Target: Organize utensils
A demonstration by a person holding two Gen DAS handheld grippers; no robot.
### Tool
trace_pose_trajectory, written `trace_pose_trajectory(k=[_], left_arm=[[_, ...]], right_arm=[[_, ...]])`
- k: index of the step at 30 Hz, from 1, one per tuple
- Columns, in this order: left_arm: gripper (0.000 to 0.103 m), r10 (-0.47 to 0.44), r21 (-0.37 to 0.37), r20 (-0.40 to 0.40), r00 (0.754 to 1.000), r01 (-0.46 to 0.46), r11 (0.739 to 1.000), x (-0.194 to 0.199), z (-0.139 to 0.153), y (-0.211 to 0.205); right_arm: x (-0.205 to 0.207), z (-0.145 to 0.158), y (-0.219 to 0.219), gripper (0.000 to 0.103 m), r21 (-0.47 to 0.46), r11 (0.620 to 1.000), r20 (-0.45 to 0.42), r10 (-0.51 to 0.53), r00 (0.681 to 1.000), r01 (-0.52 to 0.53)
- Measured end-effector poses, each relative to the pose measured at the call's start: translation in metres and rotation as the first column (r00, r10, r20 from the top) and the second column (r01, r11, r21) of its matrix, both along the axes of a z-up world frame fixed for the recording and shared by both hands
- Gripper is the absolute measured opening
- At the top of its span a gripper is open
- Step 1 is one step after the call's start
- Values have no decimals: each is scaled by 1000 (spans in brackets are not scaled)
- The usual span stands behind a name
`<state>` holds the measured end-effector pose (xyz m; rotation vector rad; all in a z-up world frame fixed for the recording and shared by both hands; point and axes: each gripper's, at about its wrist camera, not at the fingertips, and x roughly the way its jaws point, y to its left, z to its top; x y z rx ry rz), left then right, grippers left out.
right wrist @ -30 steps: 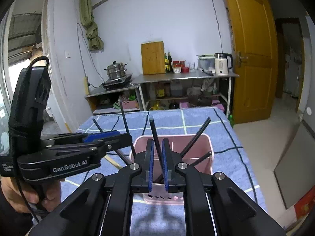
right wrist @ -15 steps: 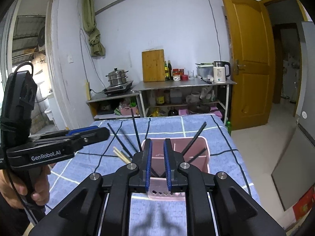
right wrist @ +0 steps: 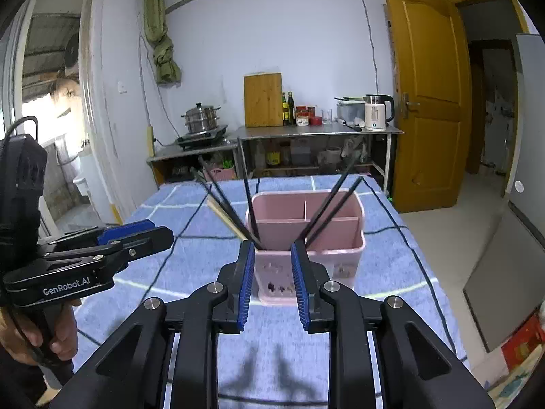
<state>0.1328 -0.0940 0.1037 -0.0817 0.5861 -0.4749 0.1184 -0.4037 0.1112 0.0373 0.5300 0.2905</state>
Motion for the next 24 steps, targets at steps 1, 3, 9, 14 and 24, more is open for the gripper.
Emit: trace_pose_trajectory(k=[1, 3, 9, 14, 24], left_arm=[[45, 1, 2, 4, 1000, -1, 1000, -3, -3, 1], [46, 8, 4, 10, 1000, -8, 1000, -10, -9, 2], [46, 31, 15, 31, 999, -32, 999, -26, -21, 3], [46, 58, 13, 61, 996, -59, 998, -38, -31, 5], [47, 76, 8, 100, 992, -77, 997, -49, -43, 5]], right_arm=[[-3, -3, 1, 23, -8, 1000, 1, -1, 1000, 1], [-8, -8, 2, 23, -17, 1000, 2, -5, 1000, 5], [-19, -17, 3, 24, -8, 1000, 10, -25, 1000, 25], [-26, -27, 5, 26, -11, 1000, 9, -24, 1000, 24], [-37, -40, 6, 27, 1, 999, 46, -43, 998, 43]])
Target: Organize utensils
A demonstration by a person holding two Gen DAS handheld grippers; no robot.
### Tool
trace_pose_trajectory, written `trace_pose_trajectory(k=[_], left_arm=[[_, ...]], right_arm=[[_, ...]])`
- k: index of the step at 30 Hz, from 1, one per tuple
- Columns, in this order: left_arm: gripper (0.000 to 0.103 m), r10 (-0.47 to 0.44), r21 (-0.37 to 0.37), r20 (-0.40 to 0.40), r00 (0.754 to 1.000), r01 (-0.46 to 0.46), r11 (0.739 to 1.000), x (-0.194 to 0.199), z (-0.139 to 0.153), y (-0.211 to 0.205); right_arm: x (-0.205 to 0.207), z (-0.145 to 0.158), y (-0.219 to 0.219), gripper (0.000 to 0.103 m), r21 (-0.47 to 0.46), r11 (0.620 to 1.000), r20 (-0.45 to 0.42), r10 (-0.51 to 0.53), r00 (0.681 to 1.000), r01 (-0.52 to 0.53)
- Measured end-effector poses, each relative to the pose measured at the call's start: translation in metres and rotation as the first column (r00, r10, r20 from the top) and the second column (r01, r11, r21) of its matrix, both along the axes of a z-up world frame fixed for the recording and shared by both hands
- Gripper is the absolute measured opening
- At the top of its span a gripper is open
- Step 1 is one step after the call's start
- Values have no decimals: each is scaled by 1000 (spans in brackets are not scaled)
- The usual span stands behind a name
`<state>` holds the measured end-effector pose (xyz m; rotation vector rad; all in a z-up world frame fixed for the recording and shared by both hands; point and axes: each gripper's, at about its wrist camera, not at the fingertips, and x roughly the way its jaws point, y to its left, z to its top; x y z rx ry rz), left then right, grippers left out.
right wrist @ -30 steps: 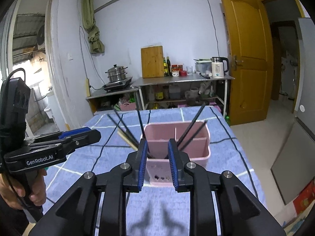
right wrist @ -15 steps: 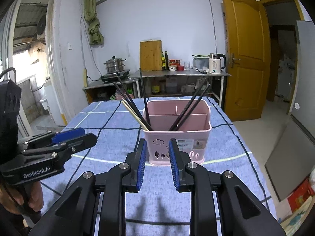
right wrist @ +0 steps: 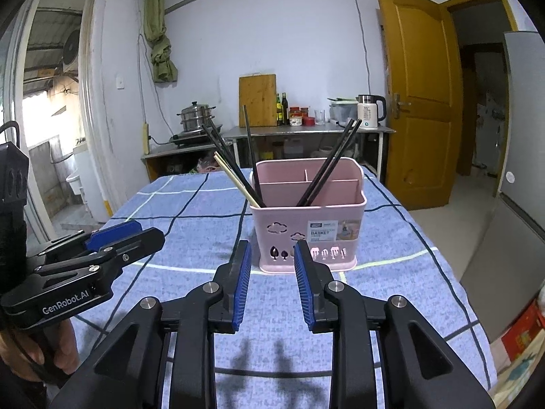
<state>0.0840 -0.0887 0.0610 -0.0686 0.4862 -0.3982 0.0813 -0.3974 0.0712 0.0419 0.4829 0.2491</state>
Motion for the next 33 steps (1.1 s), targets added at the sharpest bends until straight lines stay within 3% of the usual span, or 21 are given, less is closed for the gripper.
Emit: trace_pose_trajectory(k=[9, 33], left_arm=[[48, 26, 16, 37, 999, -26, 1000, -6, -8, -3], [48, 65, 32, 51, 997, -67, 997, -8, -19, -4]], right_arm=[[-8, -9, -2, 27, 7, 999, 40, -34, 999, 34], [-13, -13, 0, 27, 2, 999, 50, -47, 998, 47]])
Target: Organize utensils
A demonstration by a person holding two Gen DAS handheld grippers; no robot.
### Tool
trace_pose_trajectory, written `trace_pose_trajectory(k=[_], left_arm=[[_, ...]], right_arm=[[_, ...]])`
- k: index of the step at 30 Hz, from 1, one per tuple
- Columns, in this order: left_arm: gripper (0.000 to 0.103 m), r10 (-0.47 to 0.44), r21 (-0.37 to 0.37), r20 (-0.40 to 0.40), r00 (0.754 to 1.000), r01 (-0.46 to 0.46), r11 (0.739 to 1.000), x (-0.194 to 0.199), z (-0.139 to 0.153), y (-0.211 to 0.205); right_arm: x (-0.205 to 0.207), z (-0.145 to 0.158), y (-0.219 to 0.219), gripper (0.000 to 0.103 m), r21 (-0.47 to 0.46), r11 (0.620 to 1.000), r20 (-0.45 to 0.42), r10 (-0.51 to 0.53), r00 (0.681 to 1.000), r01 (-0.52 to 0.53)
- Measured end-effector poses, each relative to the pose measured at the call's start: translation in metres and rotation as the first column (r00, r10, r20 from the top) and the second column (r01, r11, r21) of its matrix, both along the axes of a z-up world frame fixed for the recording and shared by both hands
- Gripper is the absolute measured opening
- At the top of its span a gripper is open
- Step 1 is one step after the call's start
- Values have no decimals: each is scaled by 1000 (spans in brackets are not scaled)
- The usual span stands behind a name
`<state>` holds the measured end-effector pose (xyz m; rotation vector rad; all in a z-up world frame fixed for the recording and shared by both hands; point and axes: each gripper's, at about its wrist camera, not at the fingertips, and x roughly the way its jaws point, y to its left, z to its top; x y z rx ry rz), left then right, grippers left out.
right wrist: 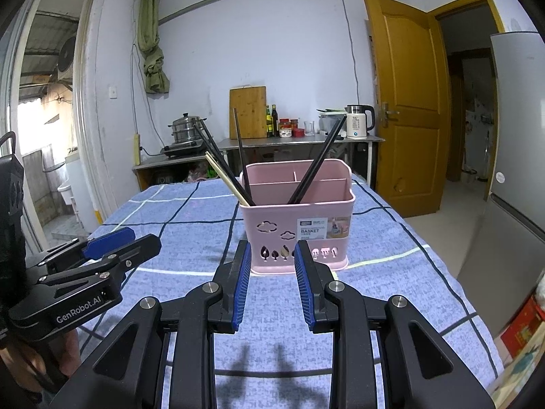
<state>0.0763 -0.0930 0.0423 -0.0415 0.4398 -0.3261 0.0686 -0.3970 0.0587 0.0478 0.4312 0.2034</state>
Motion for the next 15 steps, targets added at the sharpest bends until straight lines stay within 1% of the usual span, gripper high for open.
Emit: trace_pose_trajectory(k=[15], left_arm=[[48, -6, 5, 1, 1000, 6, 1000, 0, 2, -2]], right_arm=[[0, 2, 1, 27, 0, 1000, 4, 4, 1000, -4]])
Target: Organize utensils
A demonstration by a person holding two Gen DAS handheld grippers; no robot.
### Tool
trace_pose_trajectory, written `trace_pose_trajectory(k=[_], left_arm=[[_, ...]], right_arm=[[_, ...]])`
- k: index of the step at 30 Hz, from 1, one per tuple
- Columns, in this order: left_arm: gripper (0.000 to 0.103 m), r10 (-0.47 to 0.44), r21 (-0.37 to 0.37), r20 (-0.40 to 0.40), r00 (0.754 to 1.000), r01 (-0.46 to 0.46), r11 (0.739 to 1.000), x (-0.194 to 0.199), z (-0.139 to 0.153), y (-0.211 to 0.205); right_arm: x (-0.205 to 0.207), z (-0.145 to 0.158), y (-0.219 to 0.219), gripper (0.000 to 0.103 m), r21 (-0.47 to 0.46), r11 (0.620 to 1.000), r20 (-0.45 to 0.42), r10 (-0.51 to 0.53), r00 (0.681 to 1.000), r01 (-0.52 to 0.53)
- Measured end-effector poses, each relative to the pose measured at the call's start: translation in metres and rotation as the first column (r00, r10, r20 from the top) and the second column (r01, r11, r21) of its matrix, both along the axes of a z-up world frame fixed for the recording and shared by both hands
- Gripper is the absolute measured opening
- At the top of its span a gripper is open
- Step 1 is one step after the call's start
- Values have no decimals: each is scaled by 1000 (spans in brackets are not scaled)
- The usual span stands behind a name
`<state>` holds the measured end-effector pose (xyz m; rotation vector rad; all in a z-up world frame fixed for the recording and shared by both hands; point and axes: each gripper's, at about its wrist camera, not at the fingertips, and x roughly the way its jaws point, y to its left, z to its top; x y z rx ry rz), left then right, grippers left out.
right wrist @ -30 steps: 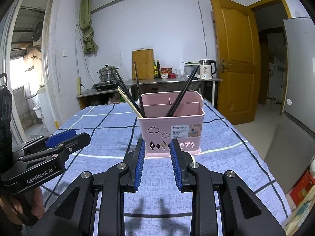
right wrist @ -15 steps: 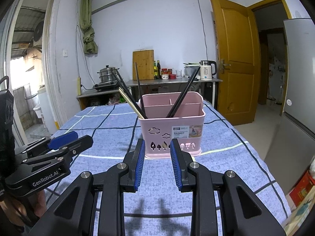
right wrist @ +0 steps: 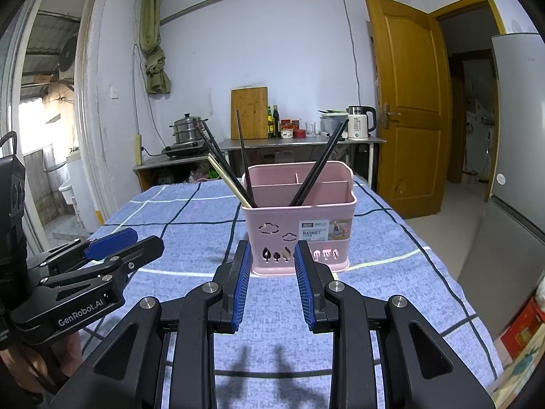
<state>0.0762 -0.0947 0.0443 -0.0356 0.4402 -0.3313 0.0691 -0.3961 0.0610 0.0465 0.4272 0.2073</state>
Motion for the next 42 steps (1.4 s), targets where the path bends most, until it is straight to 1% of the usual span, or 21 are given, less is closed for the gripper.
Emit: trace_pose_trajectory(k=[20, 42], left_arm=[[48, 1, 9, -3, 1000, -1, 1000, 1, -2, -4], [48, 6, 4, -7, 1000, -6, 1000, 2, -3, -4]], right_arm=[[1, 0, 0, 27, 0, 1000, 0, 1, 1000, -1], [2, 0, 0, 27, -1, 1000, -2, 5, 1000, -5]])
